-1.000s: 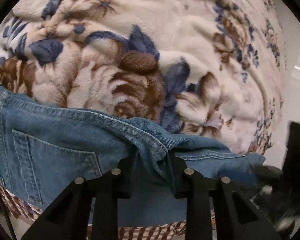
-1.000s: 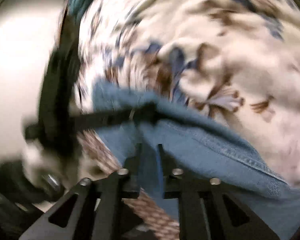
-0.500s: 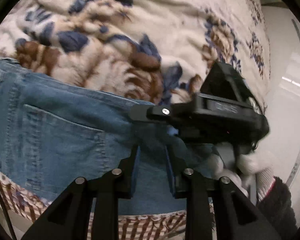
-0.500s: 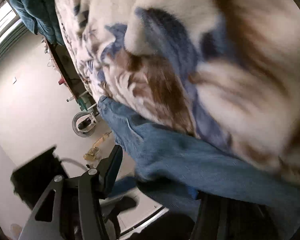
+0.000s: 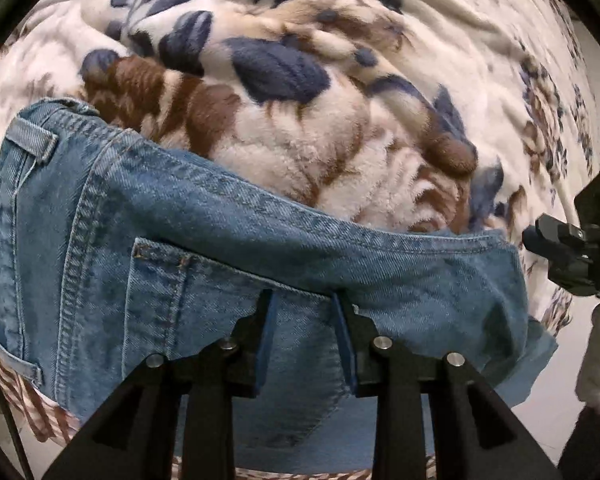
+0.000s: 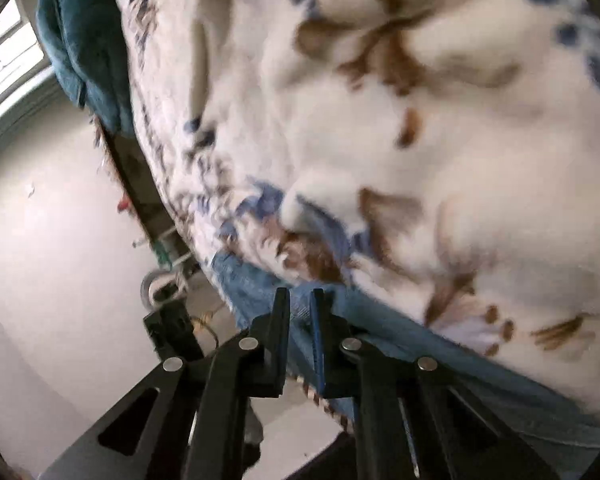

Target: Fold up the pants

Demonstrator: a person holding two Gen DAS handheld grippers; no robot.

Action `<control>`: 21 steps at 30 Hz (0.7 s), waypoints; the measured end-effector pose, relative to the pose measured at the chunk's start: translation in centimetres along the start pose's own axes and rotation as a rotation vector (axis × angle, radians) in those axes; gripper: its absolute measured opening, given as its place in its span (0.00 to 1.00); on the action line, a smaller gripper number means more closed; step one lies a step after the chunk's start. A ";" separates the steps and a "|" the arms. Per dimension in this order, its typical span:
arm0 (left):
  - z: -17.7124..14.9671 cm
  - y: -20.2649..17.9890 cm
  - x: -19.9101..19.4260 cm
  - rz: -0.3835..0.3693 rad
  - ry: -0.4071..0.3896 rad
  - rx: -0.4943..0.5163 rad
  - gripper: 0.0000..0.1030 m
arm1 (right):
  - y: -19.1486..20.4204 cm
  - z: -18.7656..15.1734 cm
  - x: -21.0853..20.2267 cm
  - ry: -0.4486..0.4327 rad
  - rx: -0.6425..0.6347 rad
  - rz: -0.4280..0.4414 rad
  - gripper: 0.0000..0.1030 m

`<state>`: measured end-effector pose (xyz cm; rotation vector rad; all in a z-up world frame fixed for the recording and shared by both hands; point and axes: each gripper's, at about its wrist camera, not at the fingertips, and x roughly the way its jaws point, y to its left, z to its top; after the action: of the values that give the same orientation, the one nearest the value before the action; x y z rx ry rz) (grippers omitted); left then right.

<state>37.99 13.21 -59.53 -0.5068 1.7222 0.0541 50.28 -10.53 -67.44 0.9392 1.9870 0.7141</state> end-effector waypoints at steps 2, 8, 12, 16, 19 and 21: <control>0.2 -0.3 -0.2 -0.009 0.005 -0.006 0.26 | 1.5 0.1 1.7 0.070 -0.068 -0.097 0.35; 0.9 -3.2 -1.6 0.005 -0.029 0.060 0.26 | 1.6 -1.5 5.1 0.179 -0.154 -0.321 0.02; 1.2 -3.9 -0.9 0.010 -0.003 0.064 0.26 | 4.0 -0.6 1.6 0.014 -0.204 -0.370 0.05; 0.3 -5.1 -1.4 -0.058 0.021 0.051 0.26 | 6.5 -2.9 -1.2 0.001 -0.362 -0.542 0.40; -0.2 -7.7 -2.4 -0.106 0.014 0.076 0.29 | 5.8 -4.6 -3.9 -0.067 -0.437 -0.737 0.56; -0.1 -9.4 -2.1 -0.143 0.029 0.086 0.30 | 3.8 -5.4 -5.1 -0.041 -0.427 -0.801 0.56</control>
<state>41.60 5.31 -55.27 -0.5674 1.7042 -0.1297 49.12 -13.33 -59.66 -0.1134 1.8460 0.5952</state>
